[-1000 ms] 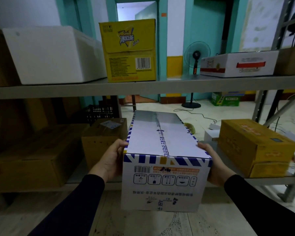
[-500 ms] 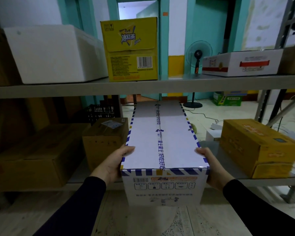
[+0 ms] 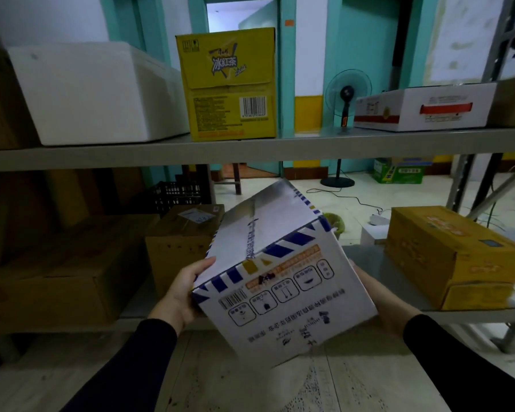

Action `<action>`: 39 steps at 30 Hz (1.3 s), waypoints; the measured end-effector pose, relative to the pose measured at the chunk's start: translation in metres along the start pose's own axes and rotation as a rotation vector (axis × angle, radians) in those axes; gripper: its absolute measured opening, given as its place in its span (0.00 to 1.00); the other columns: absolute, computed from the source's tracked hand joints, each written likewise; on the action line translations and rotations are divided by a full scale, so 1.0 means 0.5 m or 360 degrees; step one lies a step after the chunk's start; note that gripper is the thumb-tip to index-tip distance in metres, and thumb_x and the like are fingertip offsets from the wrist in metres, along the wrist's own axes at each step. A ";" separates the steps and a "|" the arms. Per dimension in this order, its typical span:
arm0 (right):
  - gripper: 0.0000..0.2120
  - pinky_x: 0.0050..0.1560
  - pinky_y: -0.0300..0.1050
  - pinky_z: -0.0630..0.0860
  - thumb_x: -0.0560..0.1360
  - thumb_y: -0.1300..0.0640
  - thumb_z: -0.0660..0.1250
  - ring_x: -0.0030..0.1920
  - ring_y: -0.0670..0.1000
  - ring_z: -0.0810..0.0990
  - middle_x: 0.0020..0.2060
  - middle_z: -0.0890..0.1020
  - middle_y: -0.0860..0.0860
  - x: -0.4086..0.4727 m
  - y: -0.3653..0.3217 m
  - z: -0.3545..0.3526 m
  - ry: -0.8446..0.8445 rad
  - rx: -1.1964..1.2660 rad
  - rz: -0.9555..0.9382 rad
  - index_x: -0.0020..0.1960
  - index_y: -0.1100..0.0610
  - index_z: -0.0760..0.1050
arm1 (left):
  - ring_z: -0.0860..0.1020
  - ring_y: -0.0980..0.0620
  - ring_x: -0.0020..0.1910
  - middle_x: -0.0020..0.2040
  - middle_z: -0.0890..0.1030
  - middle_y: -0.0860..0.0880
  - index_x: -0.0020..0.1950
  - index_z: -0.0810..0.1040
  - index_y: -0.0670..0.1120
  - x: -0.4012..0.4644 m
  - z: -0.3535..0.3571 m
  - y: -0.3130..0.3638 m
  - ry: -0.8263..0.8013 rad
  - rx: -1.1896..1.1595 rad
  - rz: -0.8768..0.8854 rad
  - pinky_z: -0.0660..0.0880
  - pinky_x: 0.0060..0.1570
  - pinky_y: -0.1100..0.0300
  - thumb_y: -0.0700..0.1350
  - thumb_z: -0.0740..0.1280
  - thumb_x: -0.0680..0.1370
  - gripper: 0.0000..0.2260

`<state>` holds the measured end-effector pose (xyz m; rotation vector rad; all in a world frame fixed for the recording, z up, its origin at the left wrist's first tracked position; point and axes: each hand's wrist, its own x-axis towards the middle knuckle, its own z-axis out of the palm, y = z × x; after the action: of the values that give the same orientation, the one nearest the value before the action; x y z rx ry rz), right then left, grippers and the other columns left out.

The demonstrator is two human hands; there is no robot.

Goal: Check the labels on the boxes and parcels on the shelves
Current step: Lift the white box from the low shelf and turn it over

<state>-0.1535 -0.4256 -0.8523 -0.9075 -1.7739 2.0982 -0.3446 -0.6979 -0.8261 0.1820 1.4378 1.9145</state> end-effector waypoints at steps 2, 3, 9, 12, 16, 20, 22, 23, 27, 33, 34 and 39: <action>0.31 0.50 0.61 0.81 0.78 0.33 0.60 0.49 0.67 0.82 0.54 0.83 0.68 -0.002 0.007 -0.007 -0.0089 0.0166 0.0124 0.58 0.59 0.84 | 0.82 0.44 0.30 0.34 0.83 0.41 0.54 0.77 0.39 -0.005 -0.004 0.001 -0.0014 -0.0036 -0.0003 0.73 0.41 0.52 0.49 0.64 0.80 0.13; 0.30 0.49 0.63 0.81 0.77 0.34 0.61 0.49 0.67 0.82 0.53 0.83 0.68 -0.003 0.009 -0.005 -0.0108 0.0276 0.0173 0.57 0.59 0.84 | 0.82 0.44 0.31 0.34 0.83 0.41 0.53 0.78 0.39 -0.005 -0.005 0.002 -0.0012 -0.0024 0.0003 0.74 0.42 0.52 0.49 0.64 0.79 0.14; 0.26 0.45 0.58 0.82 0.79 0.40 0.63 0.39 0.62 0.84 0.46 0.85 0.64 -0.004 0.009 -0.001 -0.0029 0.0560 0.0147 0.61 0.61 0.80 | 0.80 0.40 0.57 0.60 0.81 0.42 0.71 0.72 0.47 0.000 -0.009 0.025 0.0125 0.0697 0.0107 0.75 0.58 0.45 0.54 0.67 0.78 0.23; 0.25 0.46 0.57 0.82 0.78 0.39 0.64 0.38 0.61 0.85 0.50 0.85 0.64 -0.001 0.017 0.014 0.0010 0.0523 0.0161 0.63 0.59 0.77 | 0.70 0.45 0.70 0.73 0.71 0.47 0.76 0.66 0.51 -0.007 0.045 0.051 0.0217 0.1043 0.0432 0.67 0.67 0.46 0.57 0.61 0.81 0.24; 0.29 0.59 0.65 0.79 0.73 0.37 0.69 0.48 0.63 0.86 0.51 0.86 0.60 0.015 0.038 0.044 0.0117 0.0330 -0.0012 0.66 0.56 0.74 | 0.81 0.49 0.56 0.60 0.82 0.49 0.65 0.77 0.53 -0.022 0.139 0.053 -0.0125 0.1136 0.0430 0.74 0.61 0.50 0.65 0.57 0.80 0.22; 0.18 0.53 0.57 0.83 0.79 0.43 0.66 0.49 0.58 0.87 0.50 0.87 0.55 0.005 0.041 0.079 0.0188 0.0268 -0.0240 0.63 0.53 0.76 | 0.82 0.48 0.51 0.51 0.84 0.49 0.62 0.76 0.54 -0.002 0.147 0.012 -0.0031 0.1204 0.0389 0.77 0.51 0.51 0.65 0.62 0.78 0.19; 0.14 0.52 0.52 0.83 0.80 0.46 0.66 0.48 0.56 0.87 0.50 0.87 0.53 -0.002 0.036 0.088 0.0230 0.0207 -0.0321 0.61 0.53 0.77 | 0.83 0.46 0.51 0.51 0.85 0.48 0.62 0.76 0.54 0.007 0.133 0.001 -0.0018 0.1047 0.0323 0.77 0.55 0.48 0.61 0.64 0.79 0.16; 0.15 0.55 0.54 0.82 0.80 0.46 0.66 0.49 0.56 0.87 0.51 0.87 0.52 -0.003 0.034 0.090 0.0251 0.0168 -0.0336 0.62 0.53 0.78 | 0.83 0.45 0.51 0.50 0.85 0.47 0.62 0.77 0.53 0.010 0.127 -0.002 -0.0024 0.1001 0.0301 0.78 0.55 0.49 0.59 0.64 0.80 0.15; 0.17 0.59 0.59 0.80 0.79 0.45 0.67 0.49 0.56 0.87 0.51 0.87 0.51 -0.003 0.035 0.090 0.0283 0.0110 -0.0287 0.62 0.53 0.78 | 0.83 0.44 0.50 0.50 0.85 0.44 0.60 0.77 0.51 0.012 0.123 -0.009 0.0045 0.0976 0.0262 0.77 0.56 0.48 0.57 0.63 0.81 0.13; 0.20 0.40 0.49 0.84 0.79 0.41 0.67 0.42 0.56 0.87 0.49 0.87 0.54 -0.003 0.026 0.088 0.0308 0.0155 -0.0129 0.62 0.54 0.77 | 0.82 0.47 0.49 0.49 0.84 0.46 0.56 0.80 0.49 0.006 0.126 0.007 0.0128 0.0820 0.0244 0.75 0.48 0.54 0.63 0.57 0.81 0.21; 0.19 0.35 0.48 0.83 0.79 0.41 0.67 0.38 0.56 0.87 0.47 0.87 0.55 -0.006 0.020 0.083 0.0291 0.0199 -0.0075 0.61 0.54 0.77 | 0.81 0.49 0.49 0.50 0.84 0.46 0.58 0.79 0.48 0.004 0.119 0.012 0.0166 0.0754 0.0259 0.74 0.46 0.56 0.63 0.55 0.82 0.23; 0.20 0.48 0.60 0.82 0.81 0.39 0.60 0.35 0.59 0.85 0.41 0.86 0.60 -0.014 0.007 0.059 0.0097 0.0615 0.0091 0.61 0.54 0.75 | 0.74 0.43 0.63 0.65 0.76 0.44 0.72 0.71 0.46 0.010 0.035 0.008 0.0502 0.0797 0.0154 0.66 0.64 0.45 0.64 0.61 0.79 0.28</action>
<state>-0.1649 -0.4541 -0.8517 -0.9062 -1.2600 2.3085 -0.3413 -0.6818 -0.8177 0.1892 2.1445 1.6735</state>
